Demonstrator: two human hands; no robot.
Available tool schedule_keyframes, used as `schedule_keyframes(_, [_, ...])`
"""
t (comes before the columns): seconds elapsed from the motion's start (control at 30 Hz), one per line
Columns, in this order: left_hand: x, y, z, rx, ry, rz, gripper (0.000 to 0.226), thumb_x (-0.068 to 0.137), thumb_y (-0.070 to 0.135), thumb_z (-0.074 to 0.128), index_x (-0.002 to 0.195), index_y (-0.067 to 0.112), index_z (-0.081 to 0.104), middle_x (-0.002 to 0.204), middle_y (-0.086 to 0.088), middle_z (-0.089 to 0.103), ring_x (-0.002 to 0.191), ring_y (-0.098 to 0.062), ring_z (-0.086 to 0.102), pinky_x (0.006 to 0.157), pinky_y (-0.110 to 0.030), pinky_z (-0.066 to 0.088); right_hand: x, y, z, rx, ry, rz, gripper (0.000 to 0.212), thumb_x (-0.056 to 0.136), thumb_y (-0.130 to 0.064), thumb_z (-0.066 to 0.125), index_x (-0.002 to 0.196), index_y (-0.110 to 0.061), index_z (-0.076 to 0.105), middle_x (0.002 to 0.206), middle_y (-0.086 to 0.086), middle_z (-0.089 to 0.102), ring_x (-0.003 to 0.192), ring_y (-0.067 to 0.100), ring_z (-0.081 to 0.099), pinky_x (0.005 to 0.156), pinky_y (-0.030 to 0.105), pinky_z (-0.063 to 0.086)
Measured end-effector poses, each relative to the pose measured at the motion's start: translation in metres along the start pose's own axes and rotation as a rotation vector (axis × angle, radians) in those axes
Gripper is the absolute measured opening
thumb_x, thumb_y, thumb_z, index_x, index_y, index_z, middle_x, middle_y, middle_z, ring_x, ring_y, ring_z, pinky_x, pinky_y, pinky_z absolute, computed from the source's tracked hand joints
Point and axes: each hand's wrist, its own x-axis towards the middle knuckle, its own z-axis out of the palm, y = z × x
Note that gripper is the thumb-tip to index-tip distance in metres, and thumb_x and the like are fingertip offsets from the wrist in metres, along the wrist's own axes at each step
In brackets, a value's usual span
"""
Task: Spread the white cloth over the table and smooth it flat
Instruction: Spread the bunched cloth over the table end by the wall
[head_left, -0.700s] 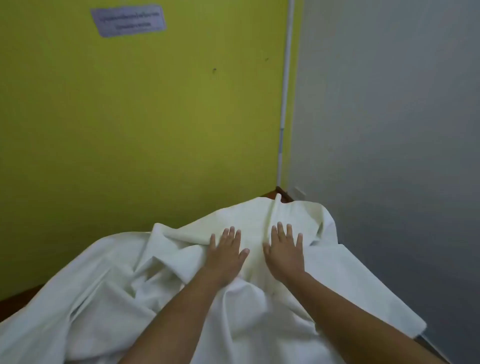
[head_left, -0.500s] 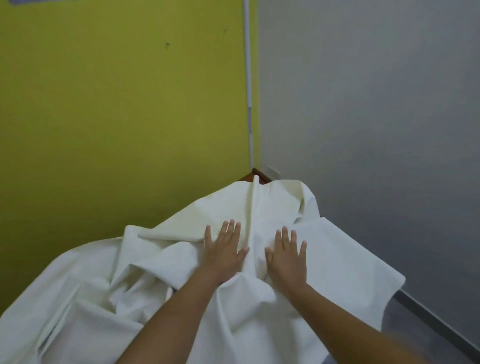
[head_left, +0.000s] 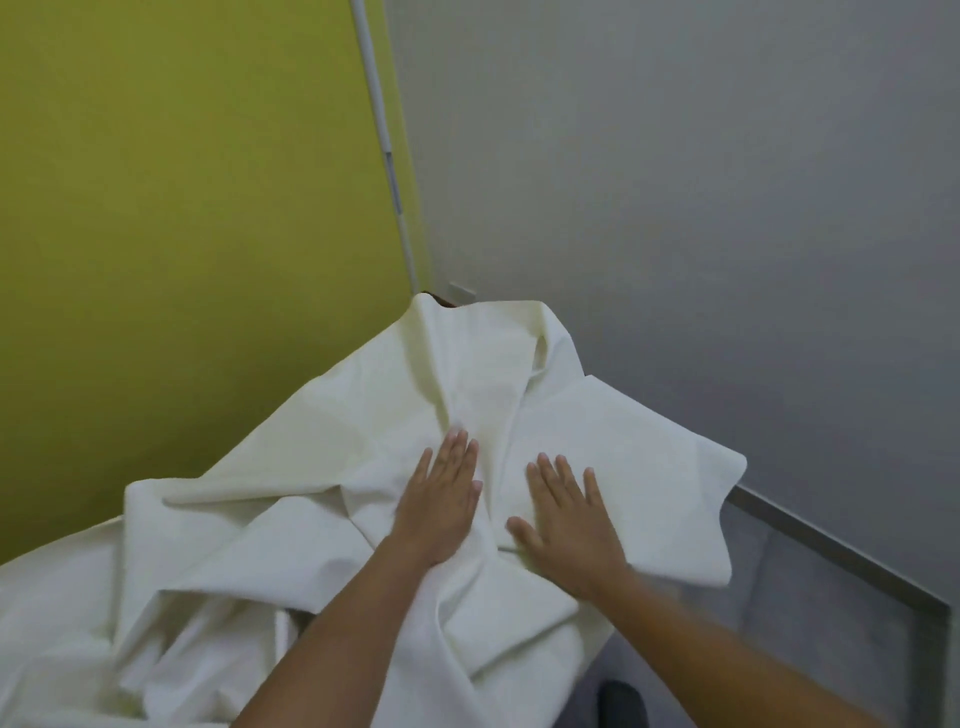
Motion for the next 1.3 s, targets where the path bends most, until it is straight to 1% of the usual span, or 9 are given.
schedule_keyframes(0.1, [0.020, -0.010, 0.000, 0.000, -0.010, -0.023, 0.055, 0.102, 0.031, 0.011, 0.150, 0.012, -0.009, 0.159, -0.004, -0.013, 0.146, -0.017, -0.015, 0.117, -0.035, -0.009, -0.004, 0.012, -0.003, -0.024, -0.012, -0.119, 0.079, 0.089, -0.068, 0.009, 0.153, -0.020, 0.007, 0.159, -0.006, -0.004, 0.148, 0.016, -0.008, 0.114, 0.037, -0.020])
schedule_keyframes(0.2, [0.043, -0.023, -0.006, -0.002, -0.015, -0.073, 0.055, 0.103, 0.030, 0.012, 0.150, 0.011, -0.007, 0.160, -0.005, -0.012, 0.147, -0.017, -0.012, 0.118, -0.036, -0.007, -0.002, 0.021, -0.010, -0.017, 0.017, -0.185, 0.059, 0.098, -0.052, 0.016, 0.151, -0.025, 0.021, 0.158, -0.009, 0.017, 0.148, 0.018, 0.006, 0.118, 0.036, -0.011])
schedule_keyframes(0.37, [0.067, -0.034, -0.018, -0.006, -0.065, -0.106, 0.055, 0.103, 0.029, 0.012, 0.150, 0.009, -0.007, 0.160, -0.007, -0.011, 0.147, -0.019, -0.013, 0.120, -0.039, -0.003, 0.019, 0.038, -0.025, -0.006, 0.265, -0.222, 0.036, 0.089, -0.021, 0.065, 0.124, -0.020, 0.063, 0.129, -0.002, 0.062, 0.124, 0.030, 0.054, 0.105, 0.052, 0.036])
schedule_keyframes(0.47, [0.065, -0.023, -0.024, -0.051, -0.008, -0.104, 0.055, 0.103, 0.032, 0.014, 0.151, 0.011, -0.003, 0.160, -0.006, -0.010, 0.147, -0.017, -0.011, 0.120, -0.037, -0.003, 0.027, 0.054, -0.032, -0.009, 0.323, -0.206, 0.029, 0.083, -0.015, 0.072, 0.112, -0.018, 0.071, 0.119, 0.000, 0.068, 0.115, 0.032, 0.061, 0.099, 0.052, 0.042])
schedule_keyframes(0.67, [0.032, -0.003, -0.026, -0.011, 0.099, 0.066, 0.058, 0.102, 0.040, 0.016, 0.151, 0.013, 0.000, 0.160, -0.001, -0.006, 0.146, -0.014, -0.013, 0.117, -0.034, -0.009, 0.034, 0.080, -0.046, -0.054, 0.083, -0.092, 0.038, 0.103, -0.028, 0.034, 0.139, -0.028, 0.048, 0.148, -0.010, 0.040, 0.143, 0.022, 0.028, 0.117, 0.033, 0.009])
schedule_keyframes(0.8, [0.017, -0.011, -0.014, 0.033, 0.064, 0.016, 0.061, 0.099, 0.045, 0.007, 0.151, 0.014, 0.000, 0.159, -0.001, -0.005, 0.145, -0.014, -0.012, 0.117, -0.034, -0.010, 0.042, 0.052, -0.048, 0.048, 0.063, 0.065, 0.041, 0.103, -0.031, 0.028, 0.140, -0.027, 0.043, 0.153, -0.008, 0.034, 0.145, 0.020, 0.020, 0.117, 0.038, 0.007])
schedule_keyframes(1.0, [0.026, -0.024, -0.009, 0.009, 0.110, 0.001, 0.062, 0.097, 0.039, 0.004, 0.151, 0.010, 0.013, 0.159, -0.003, 0.011, 0.147, -0.016, 0.006, 0.119, -0.033, 0.003, 0.019, 0.009, -0.010, 0.071, -0.009, -0.075, 0.072, 0.092, -0.064, 0.015, 0.152, -0.026, 0.007, 0.160, -0.010, 0.001, 0.147, 0.012, -0.013, 0.117, 0.041, -0.014])
schedule_keyframes(1.17, [0.038, -0.040, -0.008, -0.024, 0.112, -0.060, 0.054, 0.102, 0.032, 0.019, 0.151, 0.013, 0.004, 0.160, -0.001, 0.004, 0.148, -0.014, 0.003, 0.118, -0.029, -0.001, 0.025, 0.014, -0.004, -0.016, 0.045, -0.121, 0.065, 0.095, -0.056, 0.002, 0.152, -0.026, 0.006, 0.159, -0.011, -0.001, 0.144, 0.012, -0.017, 0.114, 0.040, -0.020])
schedule_keyframes(1.3, [0.038, -0.031, -0.013, -0.070, 0.120, -0.080, 0.058, 0.101, 0.040, 0.014, 0.151, 0.014, 0.001, 0.160, 0.000, -0.002, 0.147, -0.010, -0.006, 0.118, -0.029, -0.006, 0.031, 0.017, -0.006, -0.009, 0.048, -0.142, 0.053, 0.101, -0.044, 0.013, 0.151, -0.028, 0.018, 0.159, -0.012, 0.013, 0.148, 0.017, -0.005, 0.114, 0.040, -0.019])
